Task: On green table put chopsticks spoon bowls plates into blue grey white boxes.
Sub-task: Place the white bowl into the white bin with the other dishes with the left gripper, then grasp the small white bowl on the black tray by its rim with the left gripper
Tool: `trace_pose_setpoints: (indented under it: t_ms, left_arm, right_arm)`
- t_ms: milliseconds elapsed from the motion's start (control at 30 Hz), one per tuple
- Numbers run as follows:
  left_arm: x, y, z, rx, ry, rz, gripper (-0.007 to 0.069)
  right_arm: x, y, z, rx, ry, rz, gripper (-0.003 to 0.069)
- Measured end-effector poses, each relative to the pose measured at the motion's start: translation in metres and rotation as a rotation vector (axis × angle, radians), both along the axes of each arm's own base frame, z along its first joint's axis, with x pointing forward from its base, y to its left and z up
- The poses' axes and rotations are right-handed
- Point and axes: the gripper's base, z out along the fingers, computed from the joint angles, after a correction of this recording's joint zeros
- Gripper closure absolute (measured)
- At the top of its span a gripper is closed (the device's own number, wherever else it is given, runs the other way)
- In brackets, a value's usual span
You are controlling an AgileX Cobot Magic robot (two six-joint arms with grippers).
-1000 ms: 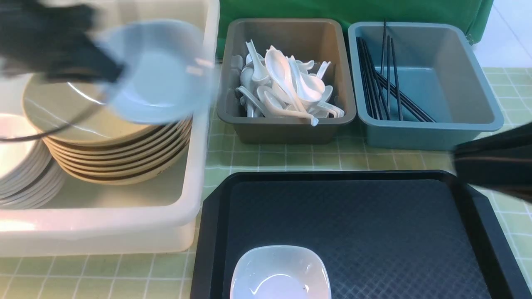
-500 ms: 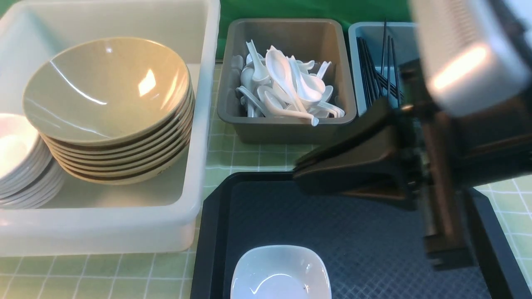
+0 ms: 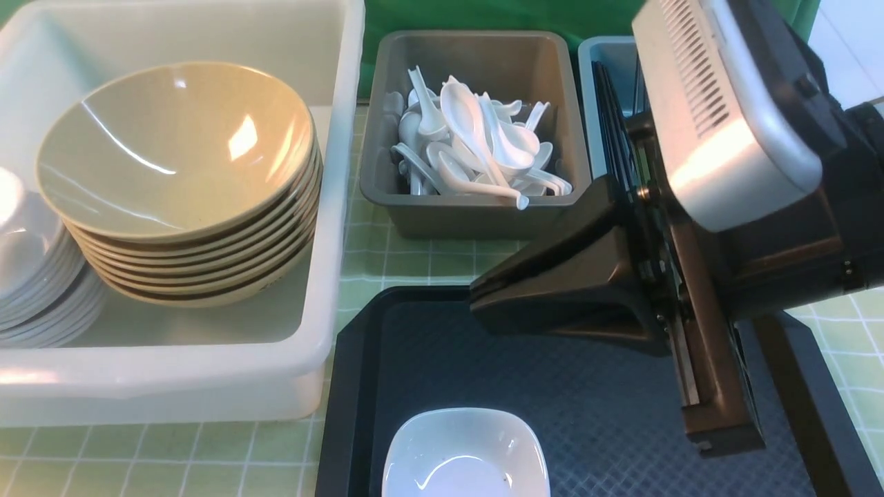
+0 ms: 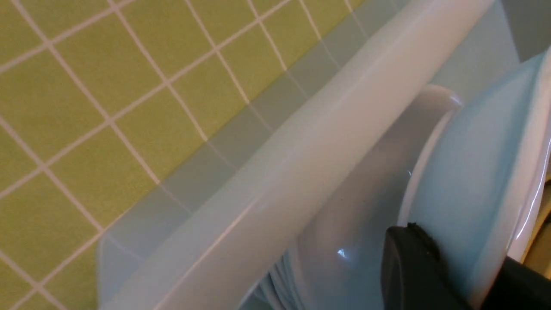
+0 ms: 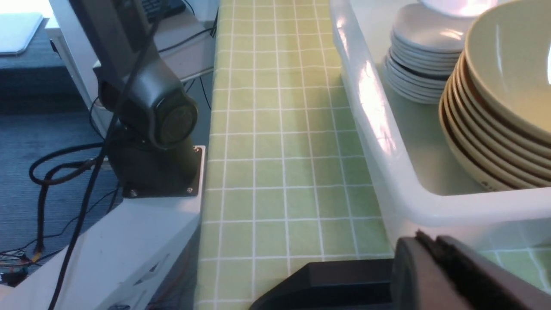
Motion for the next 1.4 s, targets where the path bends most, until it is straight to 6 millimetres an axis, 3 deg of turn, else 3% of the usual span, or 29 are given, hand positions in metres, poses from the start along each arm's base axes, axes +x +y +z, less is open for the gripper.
trace_pose_setpoints:
  t_ms: [200,400,467,500,533,567,600,667,700,767,833,1100,1200,1333,1400]
  left_arm:
    - [0.006,-0.003,-0.01,-0.013,0.031,-0.042,0.06]
    - [0.012,-0.013,-0.011,0.012,0.052,-0.103,0.0484]
    - [0.011,-0.014,-0.011,0.002,0.061,-0.11,0.0391]
    - [0.011,-0.014,-0.011,0.001,0.063,-0.111,0.0384]
    - [0.011,-0.014,-0.012,0.003,0.071,-0.113,0.031]
    - [0.011,-0.014,-0.012,0.003,0.071,-0.113,0.031]
    - [0.01,-0.015,-0.012,-0.001,0.077,-0.113,0.0238]
    - [0.01,-0.015,-0.012,-0.011,0.081,-0.11,0.0148]
    - [0.01,-0.016,-0.012,-0.013,0.082,-0.11,0.0139]
    - [0.007,-0.018,-0.007,-0.01,0.083,-0.11,0.0029]
    - [0.004,-0.019,-0.003,0.002,0.087,-0.107,-0.0012]
    - [-0.022,-0.03,0.034,0.154,0.103,-0.059,-0.0038]
    - [-0.025,-0.05,0.053,0.213,0.035,-0.134,-0.0038]
    - [-0.019,-0.128,0.09,0.378,-0.21,-0.563,-0.0029]
    - [-0.019,-0.147,0.095,0.41,-0.259,-0.678,-0.0018]
  right_arm:
    - [0.0,0.0,0.0,-0.002,-0.01,0.005,0.0612]
    - [0.0,0.0,0.0,-0.002,-0.016,0.008,0.0612]
    - [0.0,0.0,0.0,-0.002,-0.016,0.008,0.0612]
    - [0.0,0.0,0.0,-0.002,-0.016,0.008,0.0612]
    - [0.0,0.0,0.0,-0.002,-0.016,0.008,0.0612]
    - [0.0,0.0,0.0,-0.002,-0.016,0.008,0.0612]
    - [0.0,0.0,0.0,-0.002,-0.016,0.008,0.0612]
    - [0.0,0.0,0.0,-0.002,-0.016,0.008,0.0612]
    - [0.0,0.0,0.0,-0.002,-0.016,0.008,0.0611]
    - [0.0,0.0,0.0,-0.005,-0.013,0.013,0.0607]
    - [-0.001,0.0,0.0,-0.007,-0.011,0.018,0.0605]
    - [-0.002,0.0,-0.001,-0.012,-0.004,0.03,0.0598]
    - [-0.003,0.0,-0.001,-0.016,0.003,0.035,0.0595]
    - [-0.004,-0.005,-0.002,-0.06,0.056,-0.021,0.059]
    - [-0.005,-0.009,-0.002,-0.085,0.058,-0.041,0.0589]
